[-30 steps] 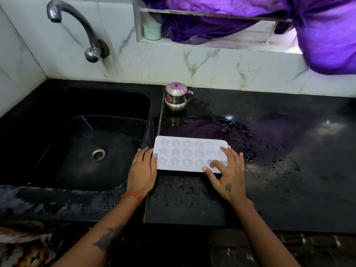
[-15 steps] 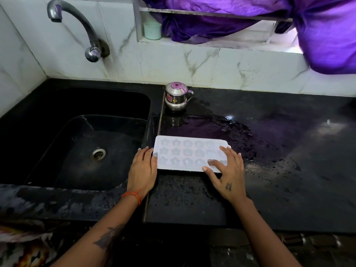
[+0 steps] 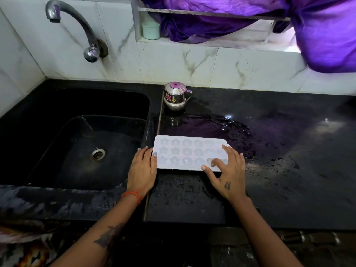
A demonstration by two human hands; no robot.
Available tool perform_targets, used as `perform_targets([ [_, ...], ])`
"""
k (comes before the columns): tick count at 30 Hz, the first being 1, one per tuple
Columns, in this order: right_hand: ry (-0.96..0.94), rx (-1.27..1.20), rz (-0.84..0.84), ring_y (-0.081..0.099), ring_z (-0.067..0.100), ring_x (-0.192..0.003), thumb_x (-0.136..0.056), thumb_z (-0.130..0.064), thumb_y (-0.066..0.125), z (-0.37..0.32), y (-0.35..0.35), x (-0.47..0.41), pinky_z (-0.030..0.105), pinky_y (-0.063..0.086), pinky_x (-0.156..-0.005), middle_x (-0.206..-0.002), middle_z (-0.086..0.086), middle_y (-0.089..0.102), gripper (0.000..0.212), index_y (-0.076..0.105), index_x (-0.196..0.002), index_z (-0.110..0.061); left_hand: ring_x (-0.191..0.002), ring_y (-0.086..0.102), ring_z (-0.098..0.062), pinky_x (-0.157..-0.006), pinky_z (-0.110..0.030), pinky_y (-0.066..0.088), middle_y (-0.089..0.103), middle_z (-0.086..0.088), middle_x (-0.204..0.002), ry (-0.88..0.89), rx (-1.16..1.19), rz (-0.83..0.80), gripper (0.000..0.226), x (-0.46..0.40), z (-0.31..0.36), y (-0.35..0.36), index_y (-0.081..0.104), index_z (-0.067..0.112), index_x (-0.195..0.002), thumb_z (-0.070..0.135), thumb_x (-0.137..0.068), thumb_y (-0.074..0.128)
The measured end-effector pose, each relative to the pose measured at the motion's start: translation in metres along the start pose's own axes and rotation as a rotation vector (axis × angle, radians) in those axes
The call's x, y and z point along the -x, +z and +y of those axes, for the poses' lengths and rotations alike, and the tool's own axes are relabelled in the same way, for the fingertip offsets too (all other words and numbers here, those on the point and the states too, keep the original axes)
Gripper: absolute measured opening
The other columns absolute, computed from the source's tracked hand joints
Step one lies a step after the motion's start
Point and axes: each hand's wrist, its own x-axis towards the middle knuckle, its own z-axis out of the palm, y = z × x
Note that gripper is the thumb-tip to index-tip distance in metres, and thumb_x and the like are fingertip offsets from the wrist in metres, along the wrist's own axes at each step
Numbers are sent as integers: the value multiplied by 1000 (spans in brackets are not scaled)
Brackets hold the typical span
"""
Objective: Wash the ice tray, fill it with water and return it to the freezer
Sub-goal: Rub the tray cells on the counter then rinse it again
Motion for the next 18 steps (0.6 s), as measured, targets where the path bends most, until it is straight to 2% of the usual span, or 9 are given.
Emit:
perform_targets([
  [13, 10, -14, -22, 42, 33, -129, -86, -62, 43, -1, 0, 0, 60, 28, -107, -135, 18, 49, 49, 68, -84, -20, -141, 26, -23, -115, -31, 16, 41, -8, -146, 2, 3, -8, 44, -1, -3, 1, 46, 11, -135, 32, -101, 28],
  [18, -24, -57, 0, 41, 30, -130, -85, -56, 51, -1, -2, -1, 58, 26, -109, -136, 14, 48, 39, 67, -85, -20, -141, 26, -24, -116, -31, 16, 42, -9, -145, 5, 7, -5, 44, -1, -2, 2, 47, 10, -135, 31, -101, 29],
])
